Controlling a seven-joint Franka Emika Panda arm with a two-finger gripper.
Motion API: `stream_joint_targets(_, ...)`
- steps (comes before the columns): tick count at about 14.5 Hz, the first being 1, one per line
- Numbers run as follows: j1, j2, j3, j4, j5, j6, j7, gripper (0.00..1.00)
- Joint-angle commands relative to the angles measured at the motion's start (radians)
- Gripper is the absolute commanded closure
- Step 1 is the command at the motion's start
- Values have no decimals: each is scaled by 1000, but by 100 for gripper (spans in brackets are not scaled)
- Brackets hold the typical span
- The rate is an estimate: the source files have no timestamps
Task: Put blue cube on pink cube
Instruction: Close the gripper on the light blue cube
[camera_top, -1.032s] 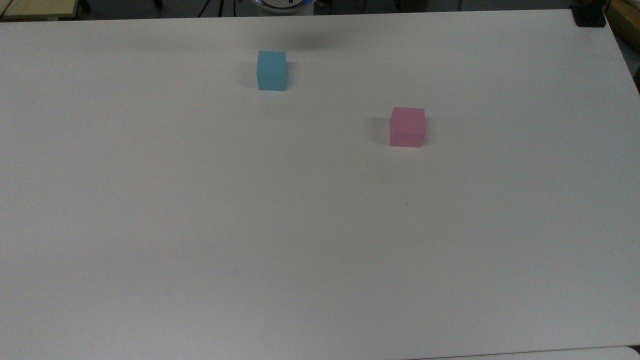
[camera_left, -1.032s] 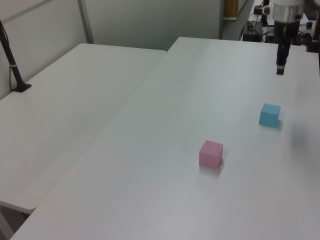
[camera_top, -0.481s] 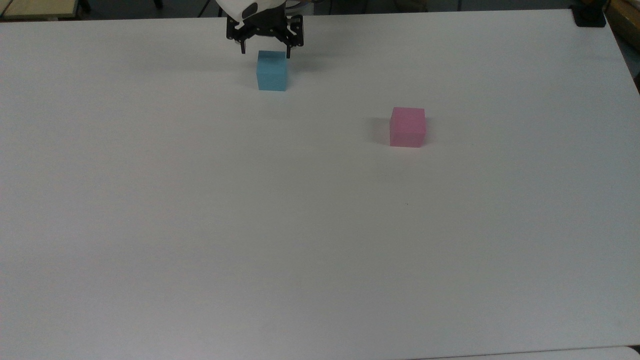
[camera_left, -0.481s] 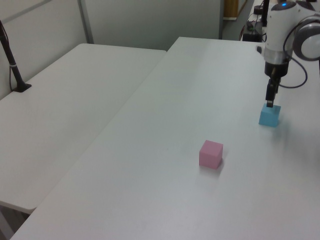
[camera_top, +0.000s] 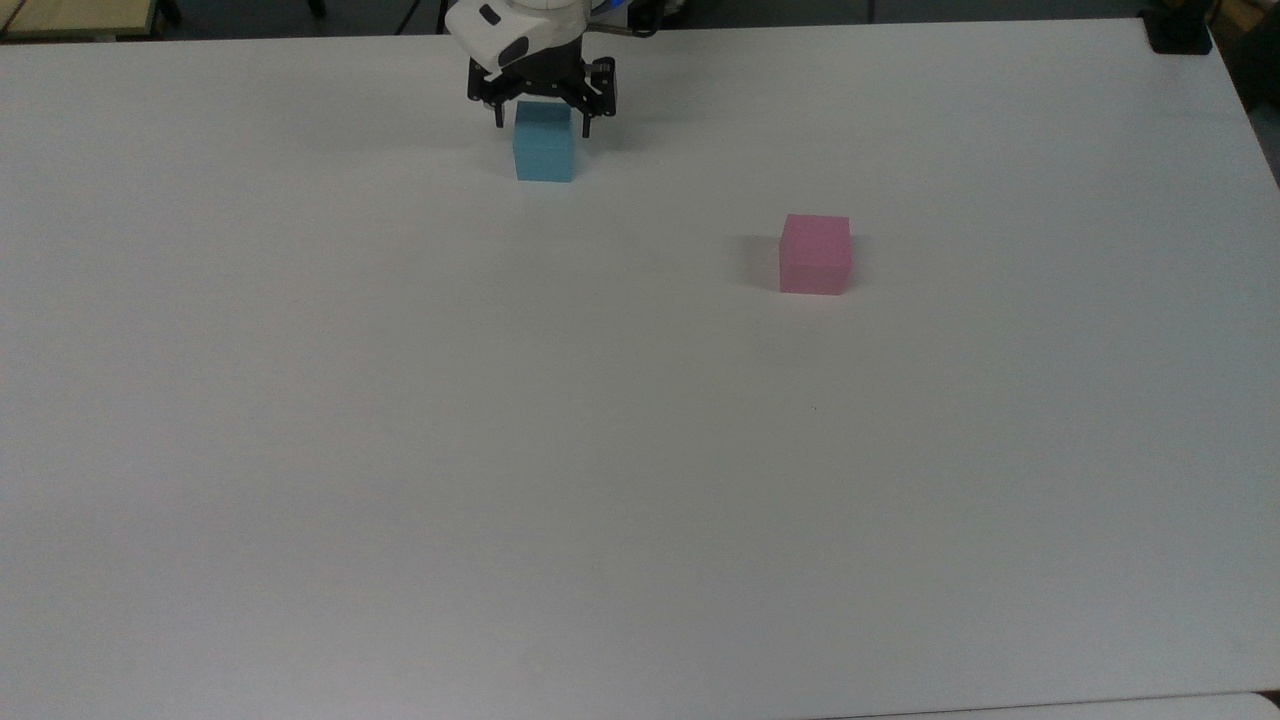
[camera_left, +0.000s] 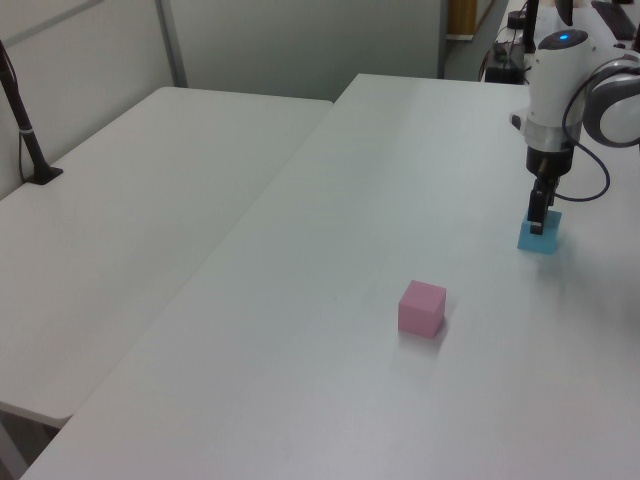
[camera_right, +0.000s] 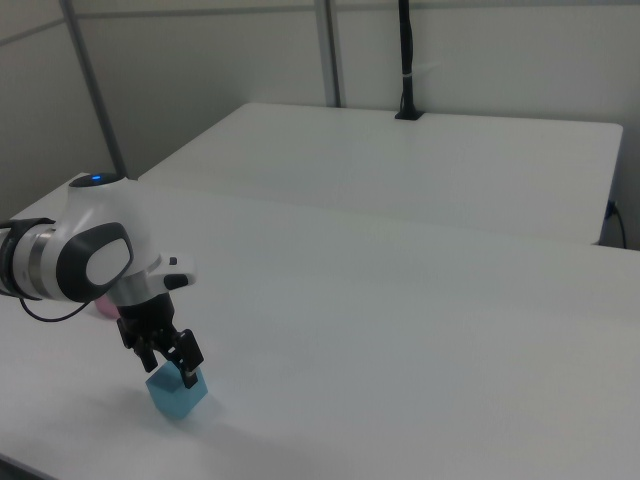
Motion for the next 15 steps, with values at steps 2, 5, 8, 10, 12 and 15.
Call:
stream_joint_targets(2,11,15,-5,-43,-21,77,35,0)
stream_joint_targets(5,14,36,-5,-54,-21,108,35,9)
stream_joint_targets(8,8,38,-5,-54,-21,119,35,54)
stream_joint_targets(10,6,38,-5,-54,-21,119,33,82)
stream_joint_targets(12,3,38,-5,-54,-28,119,33,91)
stream_joint_targets(15,0,26,-5,-48,-33,105,30,91)
